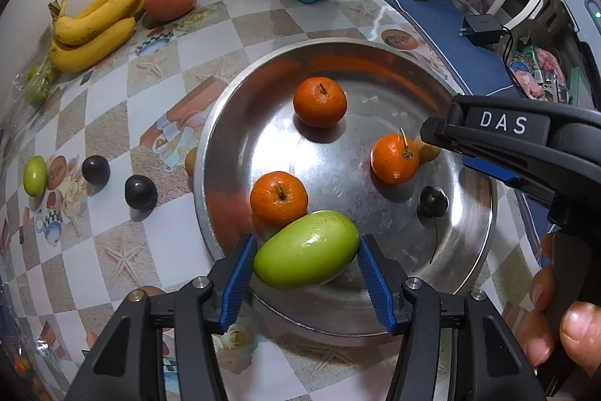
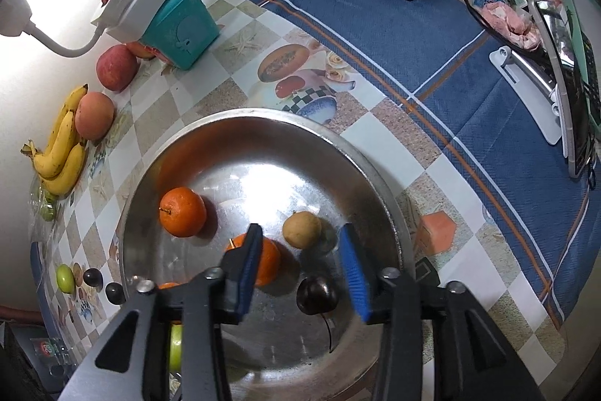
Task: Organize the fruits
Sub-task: 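Open the left tool to drop the green mango into the steel bowl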
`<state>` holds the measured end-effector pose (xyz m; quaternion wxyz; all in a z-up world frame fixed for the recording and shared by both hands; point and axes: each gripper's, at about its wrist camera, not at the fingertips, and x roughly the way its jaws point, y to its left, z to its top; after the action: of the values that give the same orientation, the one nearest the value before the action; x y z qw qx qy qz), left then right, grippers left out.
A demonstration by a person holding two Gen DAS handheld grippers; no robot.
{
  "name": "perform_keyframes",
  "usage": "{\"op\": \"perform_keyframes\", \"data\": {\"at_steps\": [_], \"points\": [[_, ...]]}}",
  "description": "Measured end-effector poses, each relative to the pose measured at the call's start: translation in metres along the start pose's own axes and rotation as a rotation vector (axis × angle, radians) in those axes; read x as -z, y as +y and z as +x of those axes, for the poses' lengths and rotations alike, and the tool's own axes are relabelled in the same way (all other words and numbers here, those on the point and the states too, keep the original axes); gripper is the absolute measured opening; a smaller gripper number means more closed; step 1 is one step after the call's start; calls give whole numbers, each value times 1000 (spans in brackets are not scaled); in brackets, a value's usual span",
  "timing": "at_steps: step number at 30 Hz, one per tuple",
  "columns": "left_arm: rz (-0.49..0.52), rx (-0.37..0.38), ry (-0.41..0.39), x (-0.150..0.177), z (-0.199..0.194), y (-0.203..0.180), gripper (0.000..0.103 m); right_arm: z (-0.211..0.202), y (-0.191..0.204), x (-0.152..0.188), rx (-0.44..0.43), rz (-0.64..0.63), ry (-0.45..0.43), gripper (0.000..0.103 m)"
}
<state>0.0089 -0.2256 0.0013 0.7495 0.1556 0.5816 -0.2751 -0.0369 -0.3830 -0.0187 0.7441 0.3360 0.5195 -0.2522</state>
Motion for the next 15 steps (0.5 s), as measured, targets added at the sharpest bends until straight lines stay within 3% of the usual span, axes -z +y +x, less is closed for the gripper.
{"op": "perform_keyframes", "data": {"at_steps": [5, 11, 15], "points": [[-2, 3, -22, -2, -7, 0, 65, -4, -1, -1, 4, 0, -8, 67], [-23, 13, -44, -4, -14, 6, 72, -10, 1, -1, 5, -6, -22, 79], [-84, 14, -57, -7, -18, 24, 81, -12, 0, 0, 9, -8, -21, 80]]}}
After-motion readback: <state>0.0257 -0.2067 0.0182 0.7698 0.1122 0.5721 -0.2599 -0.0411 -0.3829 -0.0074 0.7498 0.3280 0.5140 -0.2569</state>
